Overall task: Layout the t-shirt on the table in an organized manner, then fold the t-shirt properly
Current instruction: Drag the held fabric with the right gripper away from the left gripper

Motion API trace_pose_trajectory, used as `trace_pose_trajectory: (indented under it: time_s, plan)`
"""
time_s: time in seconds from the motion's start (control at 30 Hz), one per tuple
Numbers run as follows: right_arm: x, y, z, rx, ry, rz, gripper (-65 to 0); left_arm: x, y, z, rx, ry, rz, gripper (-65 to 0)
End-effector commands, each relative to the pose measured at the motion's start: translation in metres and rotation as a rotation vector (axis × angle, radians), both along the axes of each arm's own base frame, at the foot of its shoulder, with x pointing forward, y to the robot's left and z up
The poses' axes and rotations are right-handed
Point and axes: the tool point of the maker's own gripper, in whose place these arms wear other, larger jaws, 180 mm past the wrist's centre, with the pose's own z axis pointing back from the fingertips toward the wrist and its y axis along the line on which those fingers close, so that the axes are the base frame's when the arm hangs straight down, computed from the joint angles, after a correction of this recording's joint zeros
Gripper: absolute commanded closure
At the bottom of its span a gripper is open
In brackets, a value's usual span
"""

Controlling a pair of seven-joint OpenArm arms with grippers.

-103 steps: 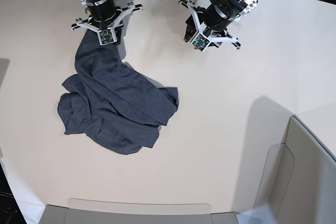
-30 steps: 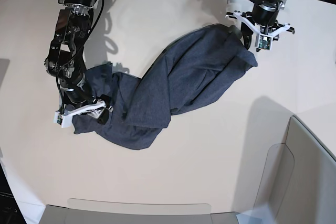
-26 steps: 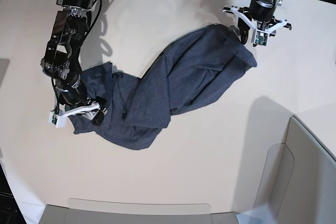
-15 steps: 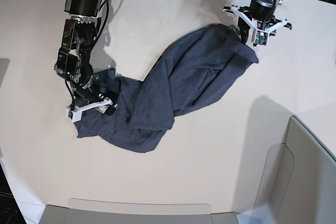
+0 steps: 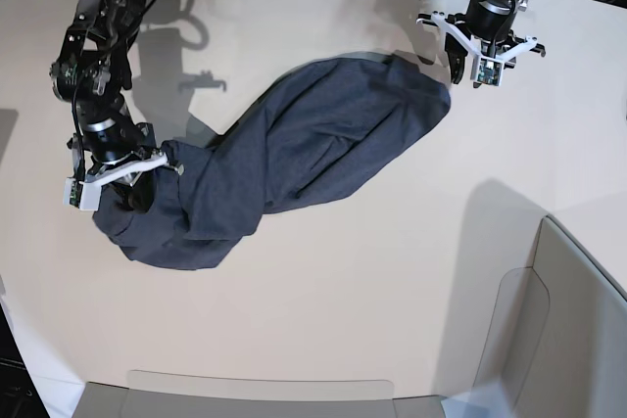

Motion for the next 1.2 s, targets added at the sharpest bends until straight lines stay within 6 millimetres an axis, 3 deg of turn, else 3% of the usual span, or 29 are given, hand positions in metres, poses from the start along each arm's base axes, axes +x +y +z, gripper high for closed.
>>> trace_pose_trajectory:
  time_s: [0.0,0.27,0.57,0.87,0.97,1.17]
  plan:
    - [-0.004,-0.003,0.009,-0.025,-0.027,0.007,0.0,0.003,0.001,0.009,0.004,-0.038,-0.001,-16.7]
    - [-0.053,-0.015,-0.037,-0.050,0.149,0.077,0.0,0.003,0.002,0.009,0.010,-0.030,-0.004,-16.7]
    - [-0.079,-0.033,-0.048,-0.118,0.247,0.155,0.0,0.003,0.001,0.008,0.008,-0.029,-0.008,-16.8]
    - [-0.088,-0.040,-0.050,-0.145,0.283,0.183,-31.7,0.003,0.000,0.007,0.007,-0.026,-0.008,-17.0]
    - [-0.087,-0.042,-0.048,-0.158,0.281,0.189,-35.6,0.002,0.000,0.007,0.004,-0.026,-0.007,-17.0]
    - [-0.091,-0.060,-0.032,-0.083,0.269,0.165,-35.6,-0.001,0.000,0.000,-0.004,-0.005,-0.002,-17.0]
